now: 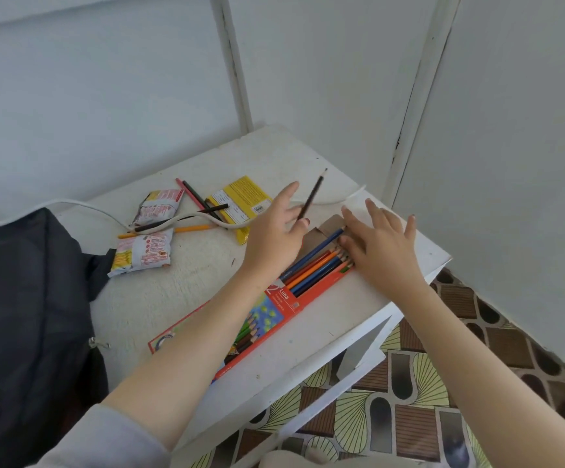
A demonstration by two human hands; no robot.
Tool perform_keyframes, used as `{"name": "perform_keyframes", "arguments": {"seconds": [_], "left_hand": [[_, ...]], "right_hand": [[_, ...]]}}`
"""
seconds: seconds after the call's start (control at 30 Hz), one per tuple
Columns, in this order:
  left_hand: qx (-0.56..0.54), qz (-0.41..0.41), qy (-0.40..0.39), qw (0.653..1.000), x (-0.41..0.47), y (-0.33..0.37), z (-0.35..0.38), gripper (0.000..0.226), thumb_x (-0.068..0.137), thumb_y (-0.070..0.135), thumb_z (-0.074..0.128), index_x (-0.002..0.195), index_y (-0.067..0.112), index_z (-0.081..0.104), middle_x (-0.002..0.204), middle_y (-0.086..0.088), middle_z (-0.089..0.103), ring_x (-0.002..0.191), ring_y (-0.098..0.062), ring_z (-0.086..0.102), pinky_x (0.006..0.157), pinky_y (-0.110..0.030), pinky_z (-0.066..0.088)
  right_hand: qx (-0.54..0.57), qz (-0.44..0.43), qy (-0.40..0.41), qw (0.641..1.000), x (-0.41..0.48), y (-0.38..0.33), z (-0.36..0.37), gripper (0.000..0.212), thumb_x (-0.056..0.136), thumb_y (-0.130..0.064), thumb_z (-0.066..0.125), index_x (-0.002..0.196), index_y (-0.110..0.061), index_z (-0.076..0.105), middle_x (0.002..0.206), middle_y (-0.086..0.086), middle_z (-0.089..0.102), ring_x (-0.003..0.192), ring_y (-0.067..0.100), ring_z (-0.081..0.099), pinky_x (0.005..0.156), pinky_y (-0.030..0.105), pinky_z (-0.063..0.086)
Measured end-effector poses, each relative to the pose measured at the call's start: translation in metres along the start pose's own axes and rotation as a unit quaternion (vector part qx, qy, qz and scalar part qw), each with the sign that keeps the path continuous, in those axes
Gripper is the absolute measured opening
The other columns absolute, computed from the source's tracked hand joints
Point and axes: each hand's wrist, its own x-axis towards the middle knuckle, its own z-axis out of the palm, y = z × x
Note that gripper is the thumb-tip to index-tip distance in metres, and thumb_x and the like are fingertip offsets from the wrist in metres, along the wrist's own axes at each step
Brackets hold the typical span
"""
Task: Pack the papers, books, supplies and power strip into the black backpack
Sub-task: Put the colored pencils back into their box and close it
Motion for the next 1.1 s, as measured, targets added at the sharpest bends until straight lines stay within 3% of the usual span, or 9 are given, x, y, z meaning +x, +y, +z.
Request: {"name": "perform_keyframes", "arguments": {"seconds": [0.07,0.13,0.23,0.37,0.57,0.7,0.83,0.93,1.1], "left_hand": [[0.072,0.021,-0.024,0.997,-0.008,-0.008,0.001,0.052,0.09,0.003,0.056,0.138,0.018,0.044,0.128,-0.001,0.059,0.118,-0.006,0.053,0.088,0.002,0.035],[0.137,0.037,-0.054,0.988,-0.015,-0.014,0.001,0.045,0.09,0.005,0.056,0.133,0.018,0.051,0.126,0.0,0.062,0.117,-0.012,0.056,0.1,-0.019,0.041],[0.241,0.052,-0.053,0.968,-0.027,-0.017,-0.002,0.04,0.095,0.015,0.049,0.134,0.023,0.051,0.13,0.001,0.058,0.128,-0.02,0.045,0.109,-0.024,0.022],[0.285,0.111,-0.067,0.95,-0.04,-0.025,-0.008,0.037,0.098,0.024,0.042,0.134,0.016,0.05,0.144,-0.006,0.044,0.141,-0.016,0.025,0.113,-0.027,0.004],[0.29,0.137,-0.044,0.946,-0.059,-0.038,-0.017,0.045,0.092,0.036,0.036,0.107,0.012,0.07,0.132,-0.012,0.055,0.132,-0.023,0.042,0.111,-0.037,0.021],[0.283,0.156,-0.011,0.946,-0.063,-0.038,-0.021,0.037,0.089,0.032,0.043,0.088,0.011,0.074,0.116,-0.008,0.066,0.114,-0.021,0.056,0.101,-0.035,0.039],[0.225,0.128,0.03,0.965,-0.061,-0.033,-0.029,0.029,0.087,0.029,0.05,0.09,0.013,0.074,0.105,-0.002,0.069,0.102,-0.013,0.058,0.091,-0.024,0.038],[0.215,0.09,0.075,0.97,-0.05,-0.031,-0.047,0.019,0.089,0.02,0.056,0.096,0.012,0.072,0.096,0.002,0.069,0.094,-0.011,0.057,0.085,-0.023,0.04],[0.316,0.034,0.095,0.943,-0.017,-0.05,-0.09,0.021,0.086,0.017,0.054,0.095,0.015,0.073,0.097,-0.001,0.071,0.093,-0.02,0.061,0.08,-0.032,0.047]], "right_hand": [[0.005,0.004,-0.006,1.0,-0.001,-0.001,0.001,0.044,0.099,-0.043,0.035,0.142,-0.038,0.035,0.156,0.011,0.018,0.142,0.033,0.016,0.111,0.058,-0.002],[0.01,0.01,-0.005,1.0,-0.001,0.0,0.001,0.042,0.097,-0.044,0.038,0.139,-0.04,0.04,0.156,0.01,0.019,0.142,0.033,0.016,0.112,0.058,-0.003],[0.021,0.012,0.008,1.0,-0.001,0.002,0.0,0.038,0.095,-0.046,0.044,0.132,-0.041,0.05,0.156,0.008,0.022,0.142,0.032,0.018,0.112,0.056,-0.003],[0.022,0.012,0.009,1.0,-0.004,0.001,0.001,0.038,0.096,-0.046,0.041,0.133,-0.039,0.049,0.156,0.008,0.022,0.142,0.031,0.019,0.112,0.055,-0.005],[0.017,-0.029,-0.028,0.999,-0.019,-0.008,0.002,0.064,0.087,-0.06,-0.005,0.137,-0.052,0.034,0.159,0.003,0.0,0.146,0.027,-0.003,0.105,0.053,-0.024],[-0.009,-0.067,-0.029,0.997,-0.025,-0.015,-0.007,0.076,0.081,-0.064,-0.011,0.127,-0.052,0.048,0.159,0.002,-0.007,0.145,0.027,-0.012,0.101,0.049,-0.032],[-0.022,-0.084,-0.038,0.995,-0.015,-0.026,-0.024,0.063,0.092,-0.062,0.01,0.102,-0.044,0.069,0.159,0.006,-0.003,0.145,0.031,-0.009,0.104,0.057,-0.023],[0.008,-0.104,-0.029,0.994,0.003,-0.04,-0.032,0.035,0.097,-0.048,0.034,0.108,-0.042,0.067,0.158,0.012,0.009,0.145,0.032,-0.002,0.107,0.058,-0.019],[0.058,-0.178,0.005,0.982,0.048,-0.083,-0.026,0.026,0.094,-0.034,0.05,0.115,-0.031,0.066,0.149,0.009,0.036,0.141,0.027,0.022,0.111,0.056,-0.009]]}}
